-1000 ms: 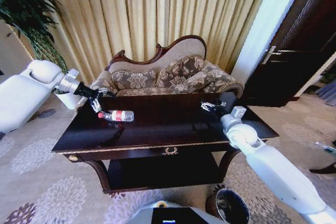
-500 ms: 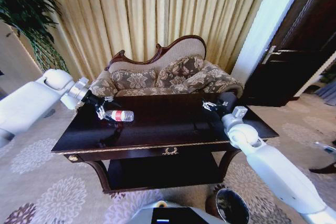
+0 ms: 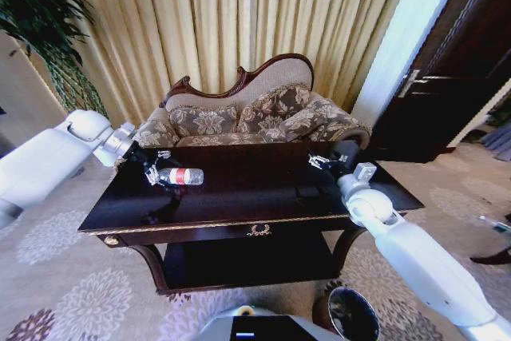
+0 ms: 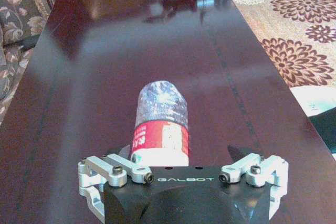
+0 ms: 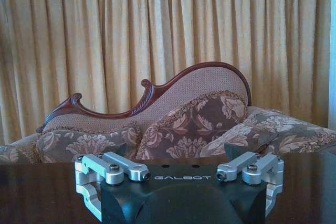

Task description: Move to the front of the table and place the trash on the table into the trash bin.

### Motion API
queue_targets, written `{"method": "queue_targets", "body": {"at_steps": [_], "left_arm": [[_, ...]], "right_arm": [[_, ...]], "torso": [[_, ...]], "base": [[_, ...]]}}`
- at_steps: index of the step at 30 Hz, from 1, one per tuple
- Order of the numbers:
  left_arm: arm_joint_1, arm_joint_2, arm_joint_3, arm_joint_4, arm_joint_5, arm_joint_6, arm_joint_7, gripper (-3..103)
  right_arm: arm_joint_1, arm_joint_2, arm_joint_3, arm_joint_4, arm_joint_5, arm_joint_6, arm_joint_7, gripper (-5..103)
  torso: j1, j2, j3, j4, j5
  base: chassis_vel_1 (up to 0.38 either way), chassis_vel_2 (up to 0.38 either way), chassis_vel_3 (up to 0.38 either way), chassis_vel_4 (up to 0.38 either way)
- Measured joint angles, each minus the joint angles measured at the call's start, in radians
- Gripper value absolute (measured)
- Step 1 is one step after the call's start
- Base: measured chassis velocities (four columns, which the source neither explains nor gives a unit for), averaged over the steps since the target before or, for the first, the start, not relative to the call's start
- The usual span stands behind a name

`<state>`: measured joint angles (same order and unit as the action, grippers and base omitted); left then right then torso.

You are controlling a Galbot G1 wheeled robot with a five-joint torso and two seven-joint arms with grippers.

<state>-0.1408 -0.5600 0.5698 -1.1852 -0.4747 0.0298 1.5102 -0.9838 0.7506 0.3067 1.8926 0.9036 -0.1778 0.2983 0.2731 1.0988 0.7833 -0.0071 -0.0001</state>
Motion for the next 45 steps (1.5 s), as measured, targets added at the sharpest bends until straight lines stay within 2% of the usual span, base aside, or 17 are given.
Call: {"method": "queue_targets", "body": {"at_steps": [25,34,36,37,38,39,41,42,44,45], "left_arm": [[0.030,0.012,-0.007,0.046,-0.004,-0.041,0.020,100],[0.041,0.019,-0.015,0.045,-0.003,-0.056,0.021,101],[0.044,0.021,-0.016,0.045,-0.003,-0.059,0.021,97],[0.047,0.022,-0.016,0.046,-0.005,-0.062,0.021,86],[0.050,0.023,-0.018,0.046,-0.006,-0.065,0.021,81],[0.050,0.023,-0.018,0.046,-0.006,-0.065,0.021,81],[0.054,0.023,-0.020,0.045,-0.008,-0.069,0.021,70],[0.054,0.023,-0.020,0.045,-0.008,-0.069,0.021,70],[0.055,0.024,-0.022,0.045,-0.010,-0.072,0.021,59],[0.055,0.024,-0.022,0.045,-0.010,-0.072,0.021,59]], "right_arm": [[-0.004,0.005,-0.007,-0.008,-0.018,0.005,-0.002,100],[-0.002,-0.015,-0.005,-0.008,-0.014,0.006,-0.002,100],[-0.001,-0.016,-0.004,-0.008,-0.013,0.007,-0.002,100],[0.000,-0.016,-0.004,-0.008,-0.013,0.007,-0.001,100],[0.000,-0.016,-0.004,-0.007,-0.013,0.007,-0.001,100],[0.000,-0.016,-0.004,-0.007,-0.013,0.007,-0.001,100],[0.001,-0.013,-0.004,-0.006,-0.014,0.007,-0.001,100],[0.001,-0.013,-0.004,-0.006,-0.014,0.007,-0.001,100],[0.001,-0.011,-0.005,-0.005,-0.014,0.007,0.000,100],[0.001,-0.011,-0.005,-0.005,-0.014,0.007,0.000,100]], "torso": [[0.000,0.000,0.000,0.0000,0.0001],[0.000,0.000,0.000,0.0000,0.0001],[0.000,0.000,0.000,0.0000,0.0001],[0.000,0.000,0.000,0.0001,0.0001],[0.000,0.000,0.000,0.0001,0.0001],[0.000,0.000,0.000,0.0001,0.0001],[0.000,0.000,0.000,0.0000,0.0001],[0.000,0.000,0.000,0.0000,0.0001],[0.000,0.000,0.000,0.0000,0.0002],[0.000,0.000,0.000,0.0000,0.0002]], "base": [[0.000,0.000,0.000,0.000],[0.000,0.000,0.000,0.000],[0.000,0.000,0.000,0.000],[0.000,0.000,0.000,0.000],[0.000,0.000,0.000,0.000],[0.000,0.000,0.000,0.000],[0.000,0.000,0.000,0.000],[0.000,0.000,0.000,0.000],[0.000,0.000,0.000,0.000],[0.000,0.000,0.000,0.000]]}}
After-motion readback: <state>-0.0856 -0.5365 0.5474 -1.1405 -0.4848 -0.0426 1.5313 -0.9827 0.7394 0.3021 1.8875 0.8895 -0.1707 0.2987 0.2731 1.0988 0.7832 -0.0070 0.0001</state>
